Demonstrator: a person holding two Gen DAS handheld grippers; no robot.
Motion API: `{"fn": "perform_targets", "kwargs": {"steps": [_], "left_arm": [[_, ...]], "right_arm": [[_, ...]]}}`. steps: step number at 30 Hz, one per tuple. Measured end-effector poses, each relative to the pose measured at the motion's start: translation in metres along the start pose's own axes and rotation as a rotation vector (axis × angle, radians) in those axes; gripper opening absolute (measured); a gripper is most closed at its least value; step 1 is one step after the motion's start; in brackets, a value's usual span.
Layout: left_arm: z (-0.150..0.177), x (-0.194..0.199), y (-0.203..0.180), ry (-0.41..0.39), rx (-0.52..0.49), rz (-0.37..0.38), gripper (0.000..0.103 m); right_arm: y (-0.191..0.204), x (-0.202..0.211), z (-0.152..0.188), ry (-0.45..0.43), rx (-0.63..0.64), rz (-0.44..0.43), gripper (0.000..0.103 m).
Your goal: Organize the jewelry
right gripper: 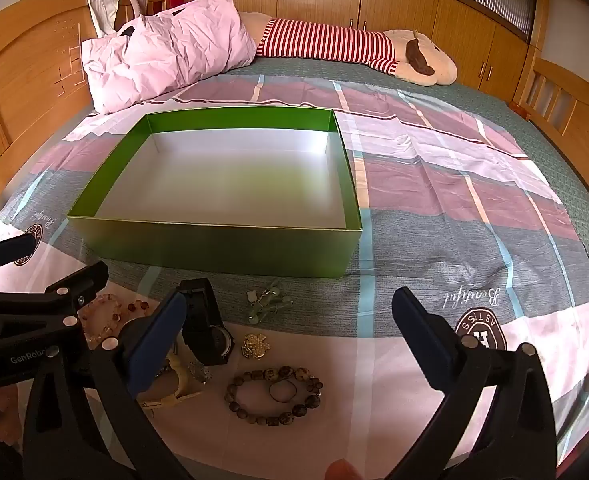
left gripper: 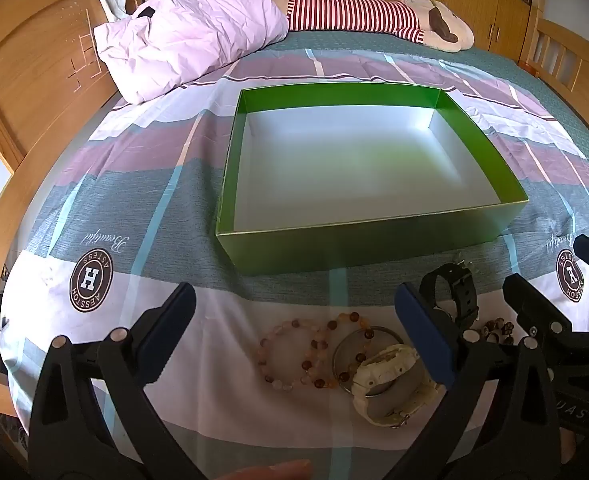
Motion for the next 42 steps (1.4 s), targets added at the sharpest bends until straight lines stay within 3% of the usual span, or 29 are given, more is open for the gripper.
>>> {"fn": "perform_targets", "kwargs": {"steps": [42], "left_arm": [[0.0005,-0.0006,-0.0002,0.01,-0.002,-0.001,0.101]], "right_arm": [[0.002,0.002,-0.0008,0.0,0.006,0.005,0.102]]}}
Point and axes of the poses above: each gripper's, at about its wrist camera, not at the fingertips, and x roughly against the way its jaws point, y to its left, z to its underside, the point moved 6 cm from there along -x, roughly the way its jaws point, and after that the axes turned 11 degrees about z, right-handed, at the moved point
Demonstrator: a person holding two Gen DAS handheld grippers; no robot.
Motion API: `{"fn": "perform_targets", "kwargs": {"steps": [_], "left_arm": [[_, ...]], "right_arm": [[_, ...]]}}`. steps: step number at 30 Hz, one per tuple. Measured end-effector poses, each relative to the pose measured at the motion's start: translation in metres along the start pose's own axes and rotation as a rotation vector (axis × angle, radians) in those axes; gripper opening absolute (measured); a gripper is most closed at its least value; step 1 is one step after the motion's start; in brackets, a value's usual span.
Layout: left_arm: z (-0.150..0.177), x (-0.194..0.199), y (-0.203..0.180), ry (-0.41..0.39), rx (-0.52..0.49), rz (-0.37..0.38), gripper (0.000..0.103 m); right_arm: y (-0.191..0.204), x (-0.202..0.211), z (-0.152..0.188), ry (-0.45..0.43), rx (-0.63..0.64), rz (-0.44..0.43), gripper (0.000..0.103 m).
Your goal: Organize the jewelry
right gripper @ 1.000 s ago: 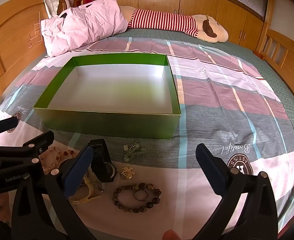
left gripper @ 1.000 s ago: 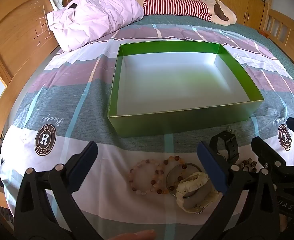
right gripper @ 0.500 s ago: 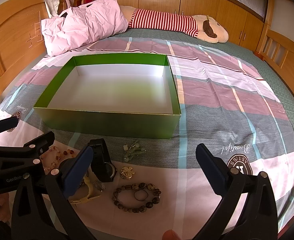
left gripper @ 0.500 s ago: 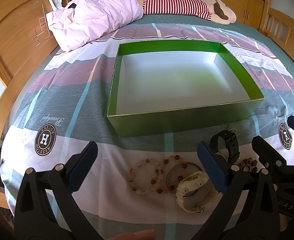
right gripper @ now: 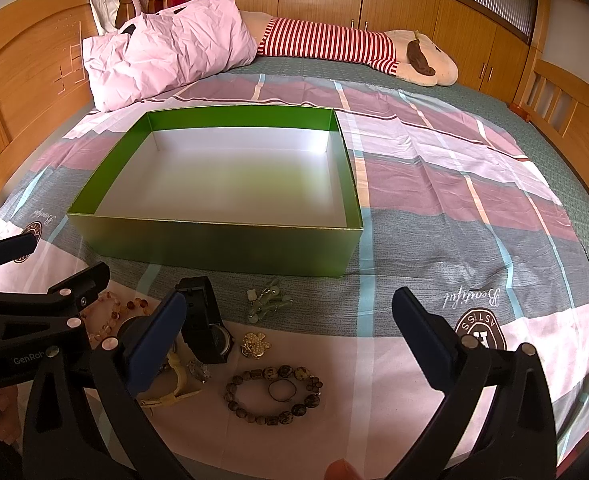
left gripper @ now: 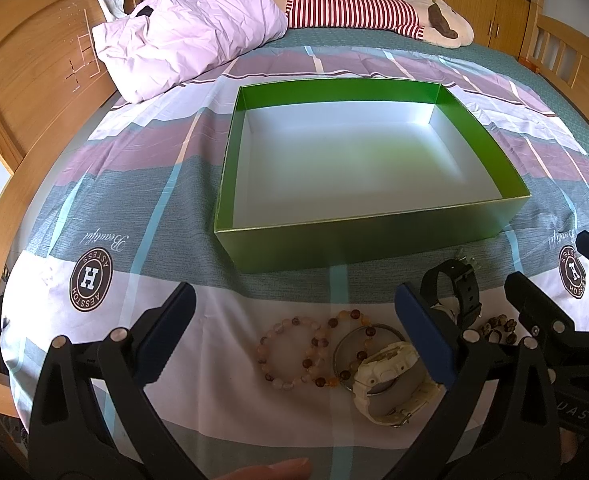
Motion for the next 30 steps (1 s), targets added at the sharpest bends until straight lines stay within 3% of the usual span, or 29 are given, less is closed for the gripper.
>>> {"fn": "perform_targets", "kwargs": {"steps": [14,17,20,23,25,28,30], "left_arm": [[0.001,-0.002,0.002,0.004,-0.002,-0.001,0.101],[0.002,-0.006,0.004,0.016,-0.017,0.004,0.101],[0.0,-0.009,0.026,0.027,0.027,-0.065,0.101],[0.0,-0.017,0.048,0.089,0.107,-0.018,0.1],[0.002,-0.019,0.054,0.126,0.119,0.027,0.093],[0.005,-0.017,0.046,0.152,0.09,0.107,0.08],[0.008,-0.017,0.034,0.17,0.063,0.145,0.078]], "right_arm": [[0.001,0.0,0.0,0.001,0.004,0.002,0.102],[-0.008,0.002,-0.005,-0.02,-0.002,0.044,0.102],[-0.037,-0.004,-0.008,0.0,-0.077,0.084,0.102],[-0.056,-0.023,-0.002,0.099,-0.13,0.015,0.102],[-0.051,-0.036,0.006,0.18,-0.12,-0.028,0.102],[-0.023,-0.043,0.018,0.245,-0.08,-0.154,0.087],[-0.006,-0.038,0.02,0.224,-0.043,-0.209,0.081]]}}
Point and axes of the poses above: each gripper's, at about its wrist camera, not at the fingertips, and x roughly against the way its jaws point, y to its left, z to its underside, the point moved 6 cm from there along -x, roughly the way its jaws point, and after that the axes turned 11 degrees about z, right-handed, at the moved point
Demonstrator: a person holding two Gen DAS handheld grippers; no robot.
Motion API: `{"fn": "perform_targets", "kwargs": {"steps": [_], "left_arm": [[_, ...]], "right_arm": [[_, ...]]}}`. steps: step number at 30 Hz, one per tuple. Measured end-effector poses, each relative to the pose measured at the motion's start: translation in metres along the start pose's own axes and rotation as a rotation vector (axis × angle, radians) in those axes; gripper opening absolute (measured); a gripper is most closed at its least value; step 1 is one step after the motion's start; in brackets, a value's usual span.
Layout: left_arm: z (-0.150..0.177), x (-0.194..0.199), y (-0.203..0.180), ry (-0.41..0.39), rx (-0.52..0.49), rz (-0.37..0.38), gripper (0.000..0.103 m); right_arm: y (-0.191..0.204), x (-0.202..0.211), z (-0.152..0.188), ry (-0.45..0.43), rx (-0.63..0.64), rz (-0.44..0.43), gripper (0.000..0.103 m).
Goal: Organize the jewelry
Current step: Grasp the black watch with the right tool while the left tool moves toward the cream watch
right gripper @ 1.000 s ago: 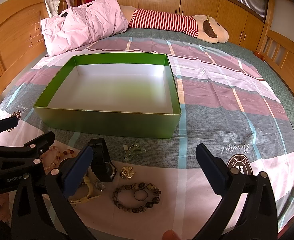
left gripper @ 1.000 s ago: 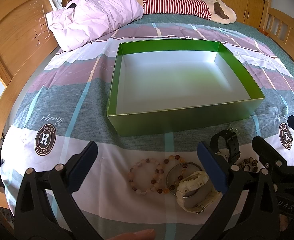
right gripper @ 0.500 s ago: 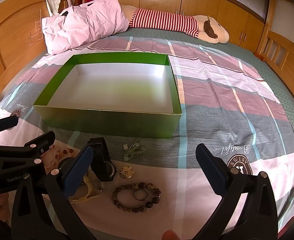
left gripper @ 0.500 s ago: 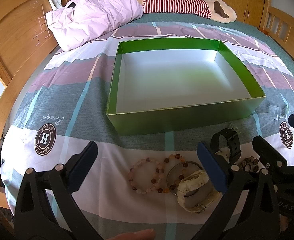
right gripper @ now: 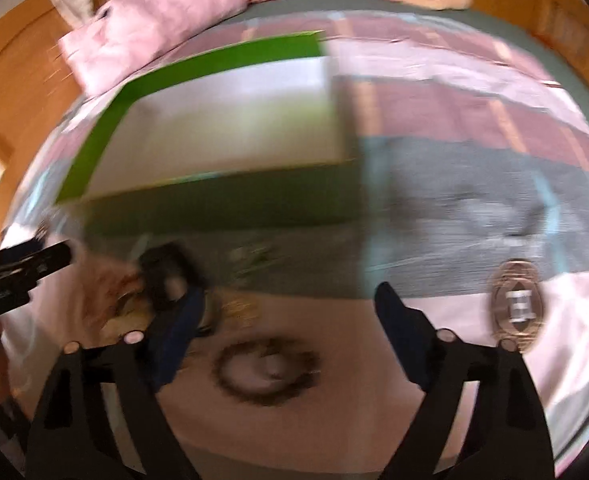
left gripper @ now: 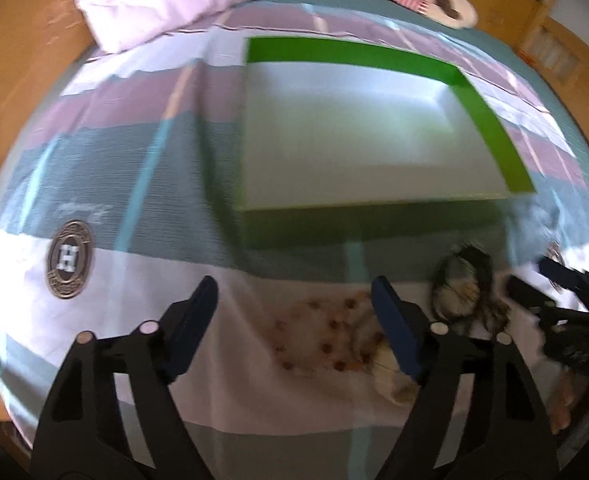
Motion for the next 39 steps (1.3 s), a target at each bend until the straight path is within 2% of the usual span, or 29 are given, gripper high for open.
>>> {"fn": "perform_targets", "kwargs": {"steps": [4,6,7,8,9,10,12,15,18,19,22,23,32,36,39], "left_arm": [[0.008,-0.007,-0.012,0.034,-0.048,-0.007,0.077],[0.01,-0.007,-0.015,0.039,-0.056,0.001,0.076],[0.01,-0.008,-0.016,0.038,-0.061,0.002,0.076],[0.009,-0.009,-0.018,0.038,-0.068,0.001,0.076],[0.01,-0.009,-0.019,0.037,-0.078,-0.003,0.076],[0.012,-0.009,-0.021,0.039,-0.092,-0.009,0.076],[0.014,-0.009,-0.026,0.042,-0.114,-0.005,0.076],[0.017,-0.009,-0.034,0.041,-0.149,0.001,0.076],[0.02,-0.008,-0.041,0.023,-0.188,-0.007,0.071],[0.021,-0.008,-0.043,0.018,-0.196,-0.009,0.067],[0.023,-0.008,-0.047,-0.003,-0.217,-0.027,0.044],[0.024,-0.009,-0.048,-0.001,-0.221,-0.03,0.039],[0.029,-0.012,-0.06,-0.002,-0.286,-0.021,0.039],[0.033,-0.018,-0.066,0.001,-0.326,-0.041,0.039],[0.033,-0.02,-0.066,-0.001,-0.33,-0.046,0.039]], "right_arm": [[0.027,0.006,-0.001,-0.046,0.076,-0.091,0.078],[0.037,-0.002,0.001,-0.031,0.119,-0.072,0.076],[0.04,-0.006,0.002,-0.026,0.135,-0.038,0.07],[0.038,-0.012,0.003,-0.021,0.144,0.003,0.05],[0.032,-0.016,0.002,-0.014,0.129,0.028,0.026],[0.028,-0.017,0.001,-0.012,0.11,0.033,0.022],[0.017,-0.016,-0.004,-0.024,0.077,0.038,0.02],[0.006,-0.005,-0.012,-0.081,0.062,0.09,0.019],[-0.004,0.003,-0.015,-0.111,0.045,0.093,0.019],[-0.004,0.004,-0.014,-0.117,0.046,0.097,0.019],[-0.007,0.007,-0.011,-0.123,0.054,0.111,0.019],[-0.006,0.006,-0.01,-0.12,0.055,0.114,0.019],[0.013,-0.001,-0.017,-0.106,0.076,0.152,0.02],[0.015,0.0,-0.017,-0.119,0.088,0.168,0.032],[0.016,0.001,-0.016,-0.126,0.093,0.172,0.034]]}}
Point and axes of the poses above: each gripper's, at about its wrist camera, not at the fingertips, and x roughly against the way its jaws point, y to its left, z to its underside, the point moved 6 cm from there along -x, roughly the way its jaws point, and after that the axes turned 11 degrees about z, right-handed, at the moved point
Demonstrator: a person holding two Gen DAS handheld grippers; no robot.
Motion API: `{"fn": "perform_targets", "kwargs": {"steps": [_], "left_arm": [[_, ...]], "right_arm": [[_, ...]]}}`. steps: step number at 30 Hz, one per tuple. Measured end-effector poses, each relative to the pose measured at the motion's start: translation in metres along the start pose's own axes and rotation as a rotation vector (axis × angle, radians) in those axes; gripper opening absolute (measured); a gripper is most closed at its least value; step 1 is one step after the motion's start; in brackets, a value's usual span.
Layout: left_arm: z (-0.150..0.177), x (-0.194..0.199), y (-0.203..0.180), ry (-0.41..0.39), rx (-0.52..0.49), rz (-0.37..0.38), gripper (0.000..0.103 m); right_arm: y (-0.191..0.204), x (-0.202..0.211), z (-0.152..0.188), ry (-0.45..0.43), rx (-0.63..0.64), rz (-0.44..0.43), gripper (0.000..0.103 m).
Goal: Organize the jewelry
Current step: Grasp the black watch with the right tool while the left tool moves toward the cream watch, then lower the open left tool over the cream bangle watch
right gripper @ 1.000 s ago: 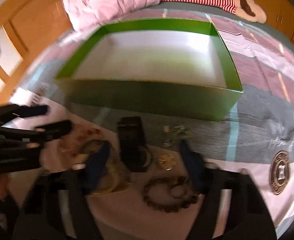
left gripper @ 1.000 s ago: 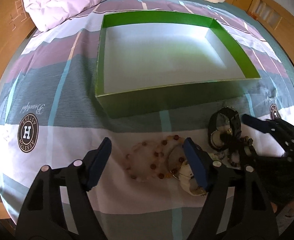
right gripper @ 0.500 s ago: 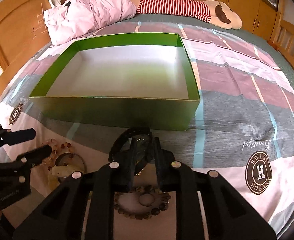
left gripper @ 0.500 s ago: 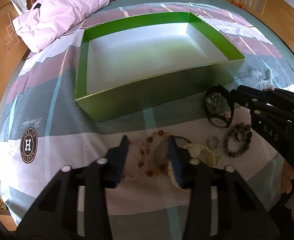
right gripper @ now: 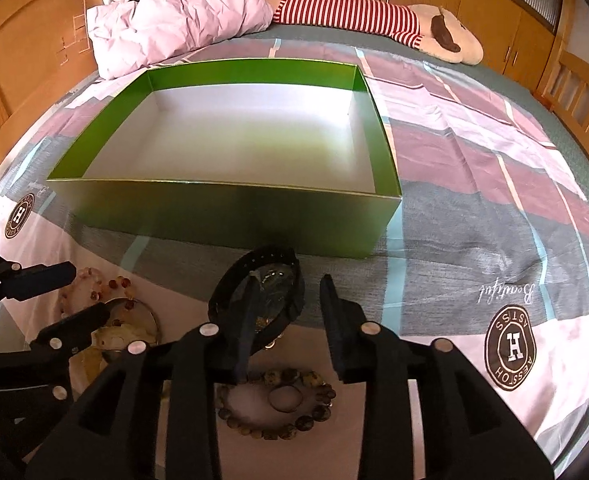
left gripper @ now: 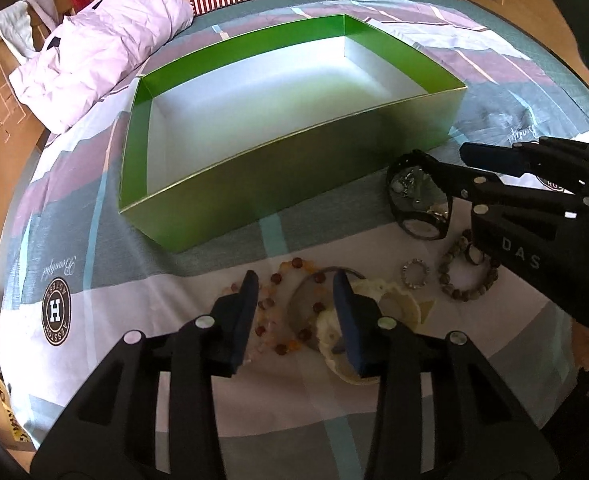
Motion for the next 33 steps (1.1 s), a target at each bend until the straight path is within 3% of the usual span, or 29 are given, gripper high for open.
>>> {"fn": "perform_targets", "kwargs": {"steps": [8,9,14,18,20,22,27,33], "left_arm": [[0.001,-0.008,0.005,0.019,0.014,-0.019,0.039],[0.001,-0.008,0.006,0.02,0.014,-0.023,0.04],[0.0,-0.009,0.011,0.015,0.014,-0.064,0.057],[0.0,-0.008,0.013,0.013,0.012,-0.077,0.059],[-0.001,-0.008,0.013,0.009,0.006,-0.094,0.065],[-0.001,-0.008,0.014,0.005,0.002,-0.118,0.069],[-0.001,-0.008,0.015,0.006,0.009,-0.11,0.069],[-0.001,-0.007,0.008,0.006,-0.012,-0.083,0.055]], "right_arm": [[0.001,0.0,0.001,-0.001,0.005,0.004,0.037],[0.001,0.0,0.002,0.0,0.005,0.005,0.042],[0.002,-0.001,0.001,-0.003,0.007,0.009,0.046],[0.002,-0.001,0.002,-0.001,0.008,0.011,0.046],[0.002,-0.001,0.002,-0.001,0.008,0.012,0.047],[0.001,-0.001,0.002,-0.004,0.007,0.014,0.053],[-0.001,-0.001,0.001,-0.006,0.003,0.015,0.057],[-0.003,-0.002,0.001,-0.002,0.0,0.017,0.057]]}}
Point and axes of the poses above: each gripper's, at about its wrist camera, not at the fingertips, and x roughly against the way its jaws point, y to its left, z to its underside, the point moved 6 cm from there along -x, roughly the way its jaws point, and after that the axes turned 11 degrees about z, right-handed, at the moved point
